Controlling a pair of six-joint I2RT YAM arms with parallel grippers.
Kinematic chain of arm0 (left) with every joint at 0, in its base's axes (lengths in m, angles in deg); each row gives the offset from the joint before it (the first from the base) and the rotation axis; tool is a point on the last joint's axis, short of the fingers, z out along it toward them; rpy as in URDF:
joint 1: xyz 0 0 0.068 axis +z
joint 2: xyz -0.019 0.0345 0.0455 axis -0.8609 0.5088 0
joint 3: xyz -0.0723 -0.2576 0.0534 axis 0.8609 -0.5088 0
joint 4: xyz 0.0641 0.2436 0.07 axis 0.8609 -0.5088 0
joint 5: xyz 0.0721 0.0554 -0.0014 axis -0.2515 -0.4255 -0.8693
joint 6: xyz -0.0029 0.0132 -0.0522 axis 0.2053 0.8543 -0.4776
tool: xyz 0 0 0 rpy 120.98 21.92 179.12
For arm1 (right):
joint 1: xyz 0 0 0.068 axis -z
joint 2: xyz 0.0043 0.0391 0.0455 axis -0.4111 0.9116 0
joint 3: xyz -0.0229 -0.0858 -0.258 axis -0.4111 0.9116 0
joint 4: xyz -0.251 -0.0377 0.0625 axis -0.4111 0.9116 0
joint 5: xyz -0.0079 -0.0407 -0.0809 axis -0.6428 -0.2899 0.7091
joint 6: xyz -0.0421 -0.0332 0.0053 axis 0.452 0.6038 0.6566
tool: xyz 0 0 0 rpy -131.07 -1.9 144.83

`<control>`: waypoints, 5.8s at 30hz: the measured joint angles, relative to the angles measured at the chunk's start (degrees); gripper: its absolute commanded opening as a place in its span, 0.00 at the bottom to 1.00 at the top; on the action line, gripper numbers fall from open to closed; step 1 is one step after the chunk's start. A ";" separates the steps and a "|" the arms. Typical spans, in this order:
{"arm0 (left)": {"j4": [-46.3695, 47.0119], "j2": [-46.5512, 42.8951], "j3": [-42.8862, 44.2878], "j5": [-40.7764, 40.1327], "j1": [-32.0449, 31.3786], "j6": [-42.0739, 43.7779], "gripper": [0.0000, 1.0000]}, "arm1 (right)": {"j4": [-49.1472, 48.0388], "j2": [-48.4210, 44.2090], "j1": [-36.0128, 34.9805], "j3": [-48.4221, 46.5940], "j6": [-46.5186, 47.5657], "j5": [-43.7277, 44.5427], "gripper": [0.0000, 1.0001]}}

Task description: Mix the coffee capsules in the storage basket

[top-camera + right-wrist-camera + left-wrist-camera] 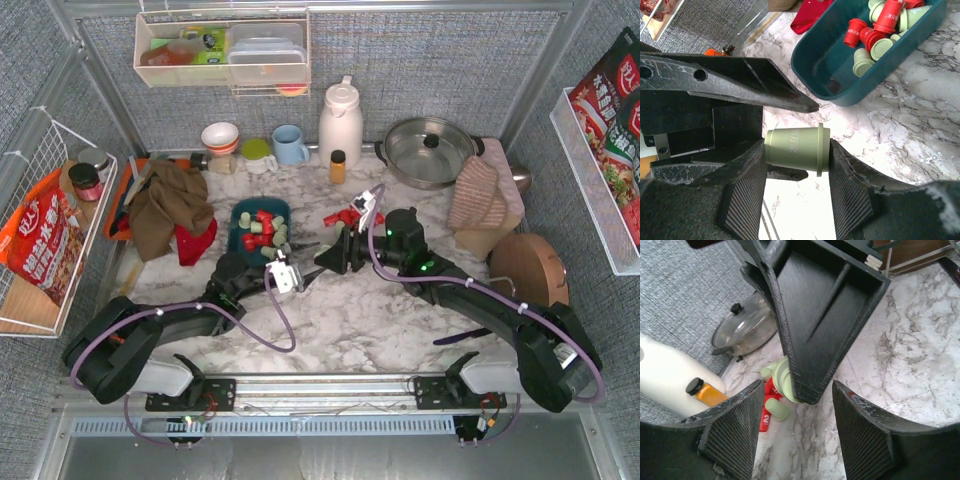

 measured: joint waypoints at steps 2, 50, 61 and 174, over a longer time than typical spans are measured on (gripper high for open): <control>0.70 -0.17 -0.02 -0.35 -0.07 0.52 0.65 | -0.02 0.20 -0.26 -0.09 0.00 -0.02 0.33; -81.72 2.86 29.24 -11.21 19.78 26.95 0.29 | 18.43 4.28 -1.07 -6.62 11.28 35.43 0.69; -83.38 3.37 25.81 -10.95 21.35 29.42 0.81 | 27.45 32.46 0.20 -31.04 12.00 41.99 0.63; -87.45 2.19 26.84 -14.80 24.87 34.05 0.56 | 15.10 3.72 -0.37 -9.75 8.55 23.12 0.65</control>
